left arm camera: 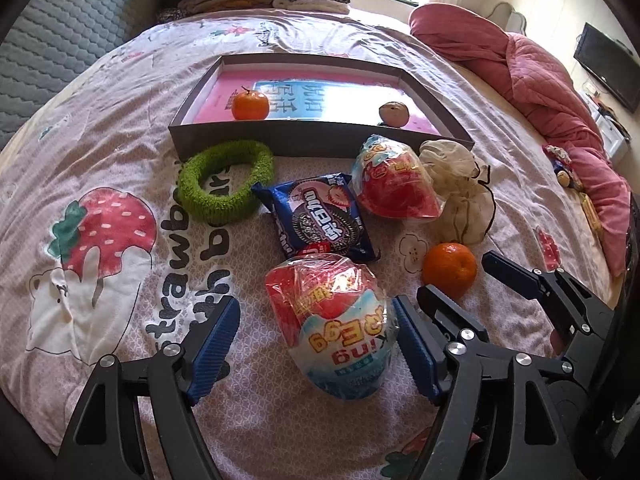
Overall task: Organize objects
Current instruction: 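Grasp the large wrapped candy egg with the left tool while the right tool grasps the second mandarin, then lift the candy egg and mandarin and carry both toward the tray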
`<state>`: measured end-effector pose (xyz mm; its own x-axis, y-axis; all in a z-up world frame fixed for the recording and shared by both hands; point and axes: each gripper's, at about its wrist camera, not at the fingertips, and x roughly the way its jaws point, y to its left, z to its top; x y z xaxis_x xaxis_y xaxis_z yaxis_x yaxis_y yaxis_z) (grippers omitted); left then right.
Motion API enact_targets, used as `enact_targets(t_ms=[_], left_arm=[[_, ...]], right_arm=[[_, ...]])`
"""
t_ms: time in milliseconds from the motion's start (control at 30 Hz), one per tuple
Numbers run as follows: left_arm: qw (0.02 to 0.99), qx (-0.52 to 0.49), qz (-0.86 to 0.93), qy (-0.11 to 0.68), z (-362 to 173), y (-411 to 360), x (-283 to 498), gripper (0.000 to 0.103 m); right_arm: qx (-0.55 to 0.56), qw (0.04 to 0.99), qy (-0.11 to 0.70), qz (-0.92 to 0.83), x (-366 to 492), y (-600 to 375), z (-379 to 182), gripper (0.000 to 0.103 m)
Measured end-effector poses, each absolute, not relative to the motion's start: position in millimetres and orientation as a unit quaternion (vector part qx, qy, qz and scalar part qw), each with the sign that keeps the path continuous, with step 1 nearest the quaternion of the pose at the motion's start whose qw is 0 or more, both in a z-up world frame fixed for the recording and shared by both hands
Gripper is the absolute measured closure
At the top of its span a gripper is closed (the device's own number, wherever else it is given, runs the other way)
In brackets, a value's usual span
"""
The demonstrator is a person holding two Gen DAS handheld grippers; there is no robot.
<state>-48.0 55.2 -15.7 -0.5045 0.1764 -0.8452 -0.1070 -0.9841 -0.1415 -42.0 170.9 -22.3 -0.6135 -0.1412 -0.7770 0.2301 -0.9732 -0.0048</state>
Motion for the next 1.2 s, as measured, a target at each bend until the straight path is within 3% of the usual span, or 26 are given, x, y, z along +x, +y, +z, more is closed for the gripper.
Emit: enact_targets(t_ms=[433,633,1200], left_arm=[[0.086,-0.510,0.855,-0.043,-27.8,57.4,-57.9,0.024],[0.075,-0.509,0.857,-0.025,-30.9,59.4,-61.6,0.040],[0.083,-0.487,0.870,-0.004,-20.1,53.4,-49.1,0.044]], right_arm=[[0.424,0.105,0.068,-0.897,-46.4,165.2,-29.4,0.049],[0.424,0.107,0.070,-0.897,-47.2,164.9,-30.2,0.062],[0.411,0.129,0.040,-0.902,-39.5,169.0,-16.9,0.062]])
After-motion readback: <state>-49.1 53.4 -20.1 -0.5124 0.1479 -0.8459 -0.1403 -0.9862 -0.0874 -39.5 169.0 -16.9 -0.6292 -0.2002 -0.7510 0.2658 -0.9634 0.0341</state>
